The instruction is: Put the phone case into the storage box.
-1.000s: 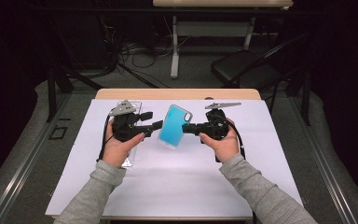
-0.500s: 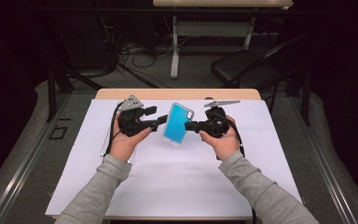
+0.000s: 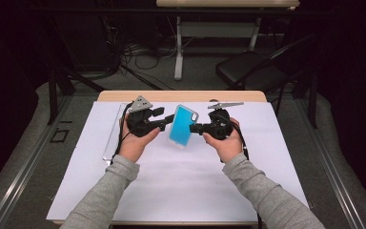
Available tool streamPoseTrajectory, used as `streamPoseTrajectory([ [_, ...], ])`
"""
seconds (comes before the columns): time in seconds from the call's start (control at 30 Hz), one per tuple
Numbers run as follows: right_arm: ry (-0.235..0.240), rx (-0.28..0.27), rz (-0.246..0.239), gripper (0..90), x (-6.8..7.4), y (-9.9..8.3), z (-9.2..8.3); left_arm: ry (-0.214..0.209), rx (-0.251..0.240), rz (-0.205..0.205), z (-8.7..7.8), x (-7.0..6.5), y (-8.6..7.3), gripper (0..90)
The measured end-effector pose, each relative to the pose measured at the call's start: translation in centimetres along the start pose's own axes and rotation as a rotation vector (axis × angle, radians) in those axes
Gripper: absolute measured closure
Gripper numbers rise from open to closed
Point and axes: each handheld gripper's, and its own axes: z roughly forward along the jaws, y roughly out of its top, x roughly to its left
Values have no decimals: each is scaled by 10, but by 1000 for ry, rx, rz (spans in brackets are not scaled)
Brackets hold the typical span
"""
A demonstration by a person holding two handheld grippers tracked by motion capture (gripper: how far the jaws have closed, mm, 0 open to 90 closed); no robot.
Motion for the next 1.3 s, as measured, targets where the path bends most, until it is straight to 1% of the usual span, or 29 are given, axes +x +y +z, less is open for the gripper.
streamPoseTrajectory([
  [0.13,-2,0,4,816,0,0,2,9,8,2,4,-1,0,523],
  [0.23,-8,5,11,816,0,0,3,13,-1,-4,6,-2,0,549],
  [0.33,-8,4,8,816,-1,0,5,13,2,2,9,-3,2,583],
  [0.43,-13,6,14,816,-1,-1,6,8,8,-3,12,-5,3,610],
  [0.6,-14,8,10,816,0,-1,8,22,17,-2,16,-6,5,650],
  [0.7,-15,12,10,816,0,-1,10,29,13,-8,18,-6,5,667],
  [0.97,-33,17,17,816,0,-2,13,45,25,-15,24,-2,6,684],
  [1.13,-62,23,19,816,-1,-1,17,73,34,-7,30,-3,6,684],
  [1.3,-84,40,33,816,-3,0,24,93,46,-6,38,-3,6,684],
])
